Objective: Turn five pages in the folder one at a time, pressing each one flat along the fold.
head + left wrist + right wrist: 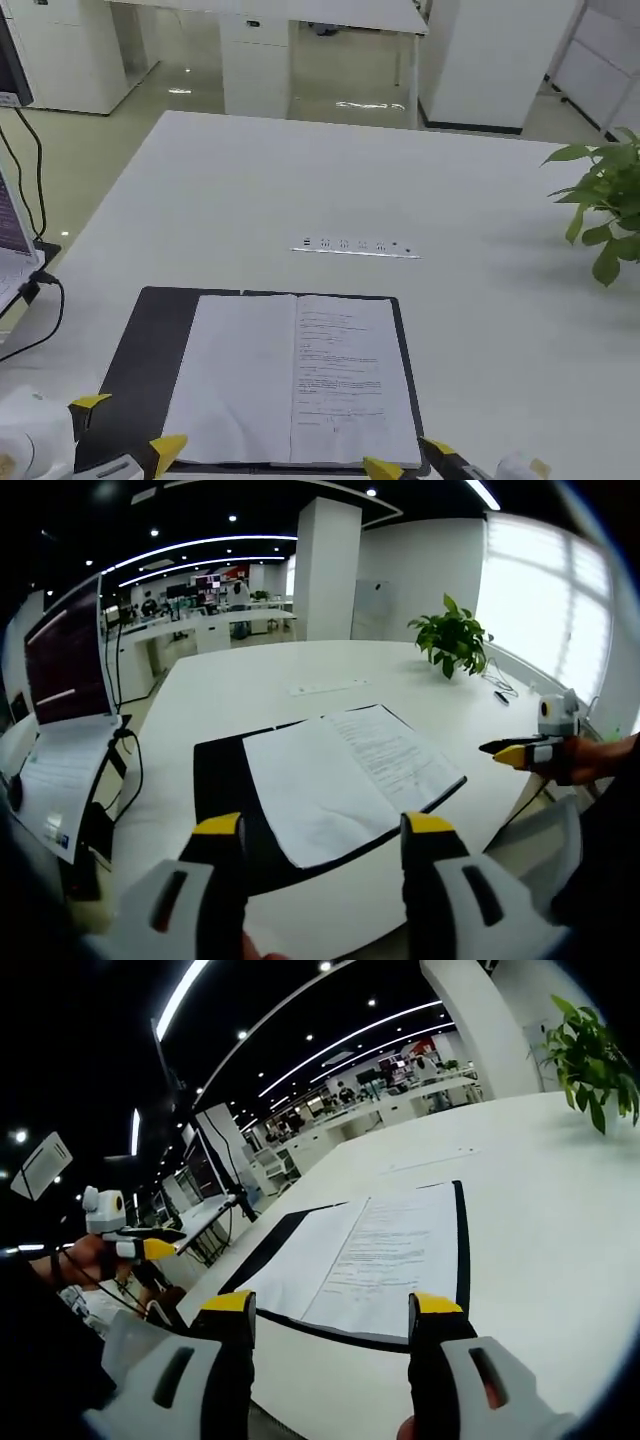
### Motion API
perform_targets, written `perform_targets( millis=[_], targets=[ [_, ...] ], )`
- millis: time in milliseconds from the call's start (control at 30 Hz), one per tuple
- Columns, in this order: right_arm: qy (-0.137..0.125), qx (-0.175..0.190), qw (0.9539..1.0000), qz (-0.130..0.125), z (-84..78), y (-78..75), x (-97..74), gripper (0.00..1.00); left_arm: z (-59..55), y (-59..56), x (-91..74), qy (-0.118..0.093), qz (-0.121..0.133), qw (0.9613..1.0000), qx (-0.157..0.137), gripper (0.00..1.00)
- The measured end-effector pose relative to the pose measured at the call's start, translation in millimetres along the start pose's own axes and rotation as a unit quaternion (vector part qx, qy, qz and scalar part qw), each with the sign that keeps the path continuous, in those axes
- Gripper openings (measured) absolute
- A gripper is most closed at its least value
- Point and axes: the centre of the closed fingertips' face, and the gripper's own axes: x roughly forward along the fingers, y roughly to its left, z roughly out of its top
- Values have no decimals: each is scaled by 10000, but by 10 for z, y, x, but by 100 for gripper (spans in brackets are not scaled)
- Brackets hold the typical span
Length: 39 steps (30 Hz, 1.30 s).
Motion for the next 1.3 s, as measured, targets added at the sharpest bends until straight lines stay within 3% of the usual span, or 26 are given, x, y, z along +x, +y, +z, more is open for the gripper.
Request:
perform_targets(
  millis=[267, 367, 500, 800, 967, 1067, 1300],
  targets=[
    [0, 78, 10000, -48, 14, -59, -66, 62, 17, -30, -8, -66, -23, 10000, -60, 67],
    [6, 78, 10000, -26, 17, -88, -93, 62, 73, -60, -19, -137, -64, 9998, -108, 68],
    [-2, 143, 9999, -69, 20, -120, -116, 62, 131, -114, -35, -117, -102, 9999, 36, 68],
    [-25, 275, 9996, -58, 18, -127, -173, 62, 275, -32, -82, -85, -101, 9995, 292, 74],
    [-113, 450, 9989, -18, 51, -108, -224, 62, 305, -89, -42, 23, -312, 9979, 565, 73],
    [-11, 384, 9993, 13, 15, -104, -216, 63, 273, -139, -5, 156, -384, 9965, 725, 74],
    [84, 354, 9993, 127, -27, -11, -169, 62, 214, -309, 159, 332, -552, 9945, 822, 74]
  ],
)
